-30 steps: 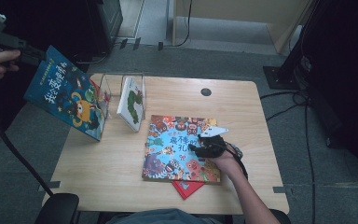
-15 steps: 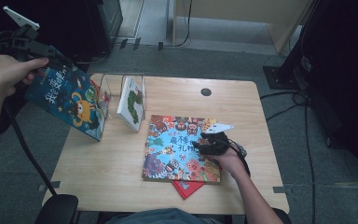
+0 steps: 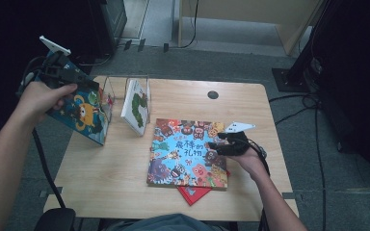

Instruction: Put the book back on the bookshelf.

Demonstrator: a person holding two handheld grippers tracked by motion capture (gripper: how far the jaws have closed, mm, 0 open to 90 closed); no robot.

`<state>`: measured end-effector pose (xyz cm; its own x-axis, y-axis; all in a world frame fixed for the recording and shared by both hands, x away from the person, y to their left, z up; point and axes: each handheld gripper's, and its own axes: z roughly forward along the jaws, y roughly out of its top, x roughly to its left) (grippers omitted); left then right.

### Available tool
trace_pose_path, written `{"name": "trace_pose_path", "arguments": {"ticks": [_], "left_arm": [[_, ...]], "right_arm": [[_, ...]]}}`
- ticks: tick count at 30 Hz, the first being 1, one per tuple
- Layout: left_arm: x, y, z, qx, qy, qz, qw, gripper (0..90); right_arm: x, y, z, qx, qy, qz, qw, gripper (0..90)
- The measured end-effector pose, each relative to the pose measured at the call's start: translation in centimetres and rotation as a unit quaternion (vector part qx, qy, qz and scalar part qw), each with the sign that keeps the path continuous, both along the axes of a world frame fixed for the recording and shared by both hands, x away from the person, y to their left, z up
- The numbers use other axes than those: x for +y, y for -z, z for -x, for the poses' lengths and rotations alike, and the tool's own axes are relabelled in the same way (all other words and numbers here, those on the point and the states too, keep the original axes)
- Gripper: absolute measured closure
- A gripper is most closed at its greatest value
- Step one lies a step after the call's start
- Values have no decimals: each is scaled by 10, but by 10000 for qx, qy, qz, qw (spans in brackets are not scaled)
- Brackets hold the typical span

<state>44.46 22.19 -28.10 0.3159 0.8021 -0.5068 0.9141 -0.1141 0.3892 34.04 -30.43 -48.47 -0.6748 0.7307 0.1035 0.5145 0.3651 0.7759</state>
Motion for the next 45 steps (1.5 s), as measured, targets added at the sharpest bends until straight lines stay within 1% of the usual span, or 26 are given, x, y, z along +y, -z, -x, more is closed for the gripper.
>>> {"name": "trace_pose_path", "arguments": {"ticks": [1, 4, 5, 8, 9, 10, 11, 13, 14, 15, 16, 18, 20, 21, 23, 25, 27, 29, 31, 34, 35, 37, 41, 44, 45], "left_arm": [[-3, 4, 2, 13, 5, 12, 10000, 454], [-9, 18, 9, 3, 36, -12, 10000, 452], [-10, 20, 10, -1, 38, -5, 10000, 452], [-16, 33, 17, -13, 90, -58, 9999, 452], [-18, 37, 19, 4, 104, -53, 9999, 452], [-19, 41, 21, 5, 118, -41, 9999, 452], [-20, 44, 23, 14, 119, -46, 9999, 451], [-23, 53, 27, 9, 129, -46, 9999, 451], [-25, 59, 31, 4, 148, -35, 9999, 450], [-26, 62, 32, -6, 151, -34, 9999, 450], [-27, 66, 34, 3, 156, -25, 9999, 450], [-31, 75, 38, 21, 184, -5, 9998, 449], [-35, 83, 40, 36, 199, 24, 9998, 446], [-38, 88, 42, 62, 213, 24, 9998, 445], [-45, 97, 43, 56, 235, 22, 9997, 444], [-52, 103, 45, 42, 278, -19, 9996, 442], [-63, 111, 47, 52, 405, -130, 9991, 439], [-72, 117, 48, 86, 509, -171, 9985, 435], [-82, 124, 49, 132, 608, -154, 9979, 431], [-95, 138, 51, 218, 725, -49, 9971, 431], [-97, 139, 51, 228, 730, -36, 9971, 431], [-106, 147, 53, 253, 794, -35, 9965, 431], [-114, 156, 54, 285, 872, 27, 9958, 431], [-119, 161, 54, 219, 959, -98, 9951, 429], [-121, 163, 54, 231, 921, -64, 9955, 429]], "right_arm": [[0, 1, 0, 53, -26, -16, 10000, 394], [0, 0, -3, -12, -71, 97, 9999, 430], [0, 0, -4, -11, -67, 88, 9999, 442], [-1, 1, -6, -10, 1, 72, 10000, 453], [-1, 1, -6, -7, 22, 89, 10000, 486], [-2, 2, -8, 62, -74, 17, 10000, 515], [-2, 3, -11, 269, -93, -110, 9995, 518], [-3, 4, -16, 569, -98, -210, 9981, 540], [-2, 4, -17, 598, -92, -202, 9980, 551], [-2, 4, -18, 529, -112, -134, 9984, 559], [-2, 4, -18, 508, -106, -97, 9986, 557], [-3, 5, -19, 462, -40, -106, 9989, 557], [-5, 5, -20, 439, -18, -127, 9990, 580], [-7, 5, -20, 417, -21, -98, 9991, 587], [-9, 5, -19, 445, 3, -49, 9990, 596], [-11, 6, -20, 490, -4, -96, 9988, 618], [-12, 6, -18, 503, 10, -53, 9987, 644], [-13, 7, -16, 464, 16, 10, 9989, 667], [-14, 7, -15, 412, 50, 67, 9991, 693], [-17, 7, -12, 379, 111, 109, 9992, 729], [-19, 7, -10, 392, 152, 90, 9991, 749], [-21, 7, -7, 333, 189, 82, 9992, 772], [-26, 7, -3, 349, 265, 85, 9990, 803], [-30, 8, 1, 381, 330, 124, 9987, 816], [-31, 8, 2, 388, 367, 117, 9985, 823]]}}
